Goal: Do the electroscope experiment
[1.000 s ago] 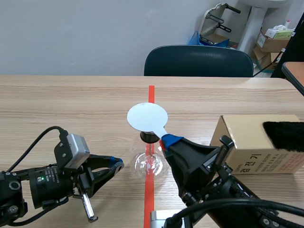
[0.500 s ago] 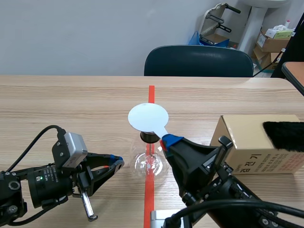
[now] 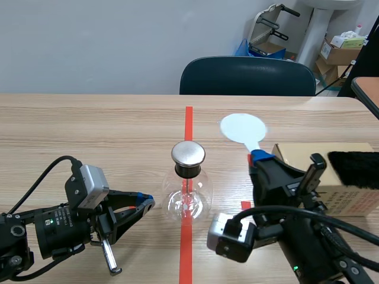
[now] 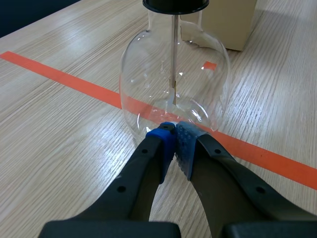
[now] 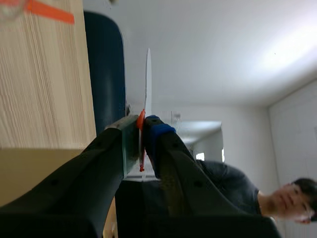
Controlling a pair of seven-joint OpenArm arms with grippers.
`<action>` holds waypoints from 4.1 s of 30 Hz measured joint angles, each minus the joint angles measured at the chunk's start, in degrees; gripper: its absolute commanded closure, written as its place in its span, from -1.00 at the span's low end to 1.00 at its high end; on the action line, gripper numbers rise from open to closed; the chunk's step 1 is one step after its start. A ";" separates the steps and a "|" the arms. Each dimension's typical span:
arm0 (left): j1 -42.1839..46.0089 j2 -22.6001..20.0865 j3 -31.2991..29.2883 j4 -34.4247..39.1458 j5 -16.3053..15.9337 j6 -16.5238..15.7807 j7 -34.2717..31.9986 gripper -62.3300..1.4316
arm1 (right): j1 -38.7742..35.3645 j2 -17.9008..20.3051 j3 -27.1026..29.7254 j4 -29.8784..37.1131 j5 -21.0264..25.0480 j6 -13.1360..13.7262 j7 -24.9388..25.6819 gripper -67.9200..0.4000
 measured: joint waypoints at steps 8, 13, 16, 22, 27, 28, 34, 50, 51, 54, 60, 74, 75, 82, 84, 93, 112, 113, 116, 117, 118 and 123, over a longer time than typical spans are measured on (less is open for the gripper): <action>0.00 0.00 0.00 0.00 0.00 0.00 0.00 0.87 | -0.66 0.22 0.66 0.00 -0.02 0.02 -10.86 0.96; 0.00 0.00 0.00 0.00 0.00 0.00 0.00 0.87 | -0.79 0.22 1.73 0.00 0.00 0.02 -13.38 0.96; 0.00 0.00 0.00 0.00 0.00 0.00 0.00 0.87 | -0.79 0.22 1.73 0.00 0.02 0.02 -13.86 0.96; 0.00 0.00 0.00 0.00 0.00 0.00 0.00 0.87 | -0.79 0.22 1.73 0.00 0.02 0.02 -12.26 0.96; 0.00 0.00 0.00 0.00 0.00 0.00 0.00 0.87 | -0.79 0.22 1.73 0.00 0.00 -0.11 -6.14 0.96; 0.00 0.00 0.00 0.00 0.00 0.00 0.00 0.87 | -0.81 0.22 1.73 0.00 0.00 -0.39 -4.17 0.96; 0.00 0.00 0.00 0.00 0.00 0.00 0.00 0.87 | -0.79 0.22 1.73 0.00 0.24 -0.39 7.15 0.96; 0.00 0.00 0.00 0.00 0.00 0.00 0.00 0.87 | -0.79 0.22 1.73 0.00 0.17 -0.39 24.63 0.96; 0.00 0.00 0.00 0.00 0.00 0.00 0.00 0.87 | -0.79 0.22 1.73 0.00 0.17 -0.39 24.87 0.96; 0.00 0.00 0.00 0.00 0.00 0.00 0.00 0.87 | -0.79 0.22 1.73 0.00 0.17 -0.39 25.05 0.96; 0.00 0.00 0.00 0.00 0.00 0.00 0.00 0.87 | -0.79 0.22 1.73 0.00 0.17 -0.39 25.24 0.96; 0.00 0.00 0.00 0.00 0.00 0.00 0.00 0.87 | -0.79 0.22 1.73 0.00 0.17 -0.39 25.20 0.96; 0.00 0.00 0.00 0.00 0.00 0.00 0.00 0.87 | -0.79 0.22 1.73 0.00 0.17 -0.39 25.00 0.96; 0.00 0.00 0.00 0.00 0.00 0.00 0.00 0.87 | -0.79 0.22 1.73 0.00 0.17 -0.39 15.69 0.96; 0.00 0.00 0.00 0.00 0.00 0.00 -0.02 0.87 | -0.79 0.22 1.73 0.00 0.20 -0.39 11.52 0.96; 0.00 0.00 0.00 0.00 0.00 0.00 0.00 0.87 | -0.79 0.22 1.73 0.00 0.44 -0.39 -3.52 0.96; 0.00 0.00 0.00 0.00 0.00 0.00 0.00 0.87 | -0.79 0.22 1.73 0.00 0.46 -0.39 -10.25 0.96; 0.00 0.00 0.00 0.00 0.00 0.00 0.00 0.87 | -0.79 0.22 1.73 0.00 0.46 -0.39 -10.25 0.96; 0.00 0.00 0.00 0.00 0.00 0.00 0.00 0.87 | -0.79 0.22 1.73 0.00 0.46 -0.39 -10.25 0.96; 0.00 0.00 0.00 0.00 0.00 0.00 0.00 0.87 | -0.79 0.22 1.73 0.00 0.46 -0.39 -10.25 0.96; 0.00 0.00 0.00 0.00 0.00 0.00 0.00 0.87 | -0.79 0.22 1.73 0.00 0.46 -0.39 -10.25 0.96; 0.00 0.00 0.00 0.00 0.00 0.00 0.00 0.87 | -0.79 0.22 1.73 0.00 0.46 -0.39 -10.25 0.96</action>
